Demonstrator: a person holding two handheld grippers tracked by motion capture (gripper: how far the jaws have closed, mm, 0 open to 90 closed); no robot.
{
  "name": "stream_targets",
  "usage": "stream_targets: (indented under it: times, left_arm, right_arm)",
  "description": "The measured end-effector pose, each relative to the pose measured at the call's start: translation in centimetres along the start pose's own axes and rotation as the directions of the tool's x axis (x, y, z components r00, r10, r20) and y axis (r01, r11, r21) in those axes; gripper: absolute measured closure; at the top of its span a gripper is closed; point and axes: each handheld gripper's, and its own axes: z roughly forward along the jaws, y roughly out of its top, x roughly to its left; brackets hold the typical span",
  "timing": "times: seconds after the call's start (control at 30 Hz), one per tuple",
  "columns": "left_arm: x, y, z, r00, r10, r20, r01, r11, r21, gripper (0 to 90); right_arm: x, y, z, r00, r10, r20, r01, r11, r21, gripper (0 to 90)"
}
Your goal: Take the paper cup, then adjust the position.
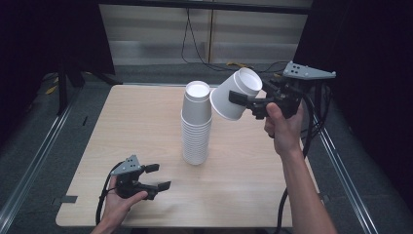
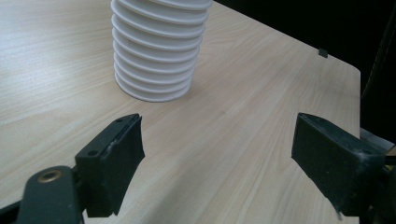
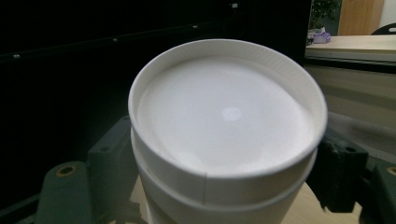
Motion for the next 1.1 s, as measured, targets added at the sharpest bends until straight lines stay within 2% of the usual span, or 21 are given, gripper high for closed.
stream_targets:
  times: [0.1, 0.2, 0.3, 0.43, 0.5, 0.57, 0.67, 0.7, 0.93, 1.1]
  left_arm:
    - [-0.1, 0.2, 0.0, 0.9999, 0.01, -0.008, -0.01, 0.9999, 0.01, 15.8]
    - [-0.2, 0.3, 0.0, 1.0, 0.008, 0.003, -0.008, 0.9999, 0.009, 15.8]
    - [-0.2, 0.6, -0.2, 0.9999, 0.009, 0.009, -0.009, 0.9999, 0.01, 15.9]
    - [0.1, 1.2, -0.8, 0.9999, 0.005, 0.01, -0.005, 0.9999, -0.013, 15.7]
    - [0.0, 1.6, -1.0, 0.9996, 0.016, 0.023, -0.016, 0.9996, -0.023, 15.7]
    - [-0.2, 1.8, -1.1, 0.9994, 0.03, 0.016, -0.029, 0.9991, -0.031, 16.3]
    - [-0.4, 2.1, -1.0, 0.9988, 0.03, 0.039, -0.028, 0.9984, -0.049, 17.0]
    - [-0.6, 2.1, -1.0, 0.9984, 0.045, 0.034, -0.043, 0.9979, -0.048, 17.6]
    - [-0.8, 2.6, -0.6, 0.998, 0.059, 0.025, -0.057, 0.9967, -0.058, 17.7]
    - [-1.1, 3.2, -0.3, 0.9965, 0.071, 0.043, -0.068, 0.9954, -0.067, 17.6]
  right_arm:
    - [0.2, -0.6, -0.3, 1.0, -0.005, 0.003, 0.005, 0.9999, 0.013, 22.2]
    - [0.3, -1.1, -0.9, 1.0, -0.007, 0.002, 0.007, 0.9997, 0.022, 22.3]
    - [0.4, -1.6, -1.0, 0.9998, -0.015, 0.012, 0.014, 0.9984, 0.055, 22.3]
    - [0.7, -2.8, -1.3, 0.9995, -0.023, 0.023, 0.022, 0.9972, 0.072, 22.2]
    - [0.8, -3.5, -1.2, 0.9995, -0.025, 0.02, 0.023, 0.9956, 0.091, 22.2]
    - [0.9, -4.1, -1.0, 0.9997, -0.017, 0.016, 0.016, 0.9947, 0.102, 22.2]
    - [0.8, -5.0, -0.9, 0.9999, -0.004, 0.01, 0.003, 0.9951, 0.099, 22.2]
    - [0.7, -5.2, -0.9, 1.0, 0.001, 0.009, -0.001, 0.9946, 0.103, 22.2]
    - [0.7, -7.3, -0.3, 0.9997, 0.025, -0.007, -0.024, 0.9906, 0.135, 22.2]
    - [0.7, -8.6, 0.1, 0.9987, 0.048, -0.017, -0.045, 0.9886, 0.144, 22.2]
